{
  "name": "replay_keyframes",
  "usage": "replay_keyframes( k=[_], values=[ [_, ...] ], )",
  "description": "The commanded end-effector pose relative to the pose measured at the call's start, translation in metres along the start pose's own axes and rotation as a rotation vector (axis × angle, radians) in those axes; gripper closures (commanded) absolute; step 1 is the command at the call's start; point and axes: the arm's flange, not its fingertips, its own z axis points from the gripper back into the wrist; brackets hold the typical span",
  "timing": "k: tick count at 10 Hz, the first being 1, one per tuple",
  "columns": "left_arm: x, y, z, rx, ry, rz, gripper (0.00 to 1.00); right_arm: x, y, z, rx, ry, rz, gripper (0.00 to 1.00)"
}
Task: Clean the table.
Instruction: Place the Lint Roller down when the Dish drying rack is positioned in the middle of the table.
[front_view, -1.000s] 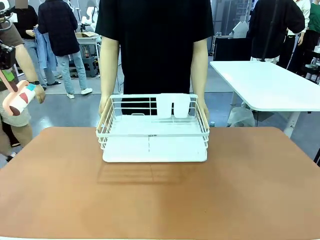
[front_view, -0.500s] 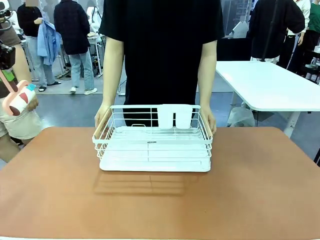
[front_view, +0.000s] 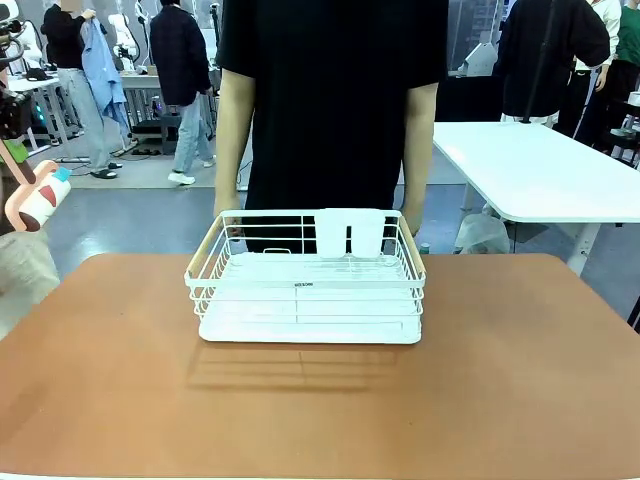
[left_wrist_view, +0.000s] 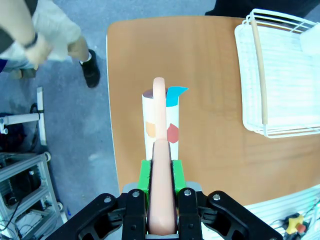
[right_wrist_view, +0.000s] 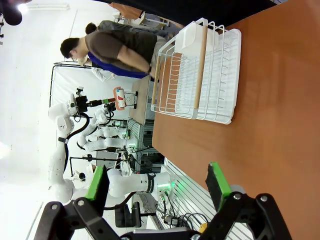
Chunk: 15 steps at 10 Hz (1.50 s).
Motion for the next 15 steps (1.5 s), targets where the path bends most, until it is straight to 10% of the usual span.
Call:
replay_keyframes(
  k=[1, 15],
  values=[
    [0.0022, 0.0018, 0.0042, 0.008, 0.010, -0.003, 0.79, 0.0008, 0.0019, -0.0003, 0.020, -0.005, 0.023, 0.00],
    [0.0022, 0.0018, 0.0042, 0.008, 0.010, -0.003, 0.79, 0.0008, 0.0019, -0.0003, 0.020, -0.005, 0.023, 0.00]
  ],
)
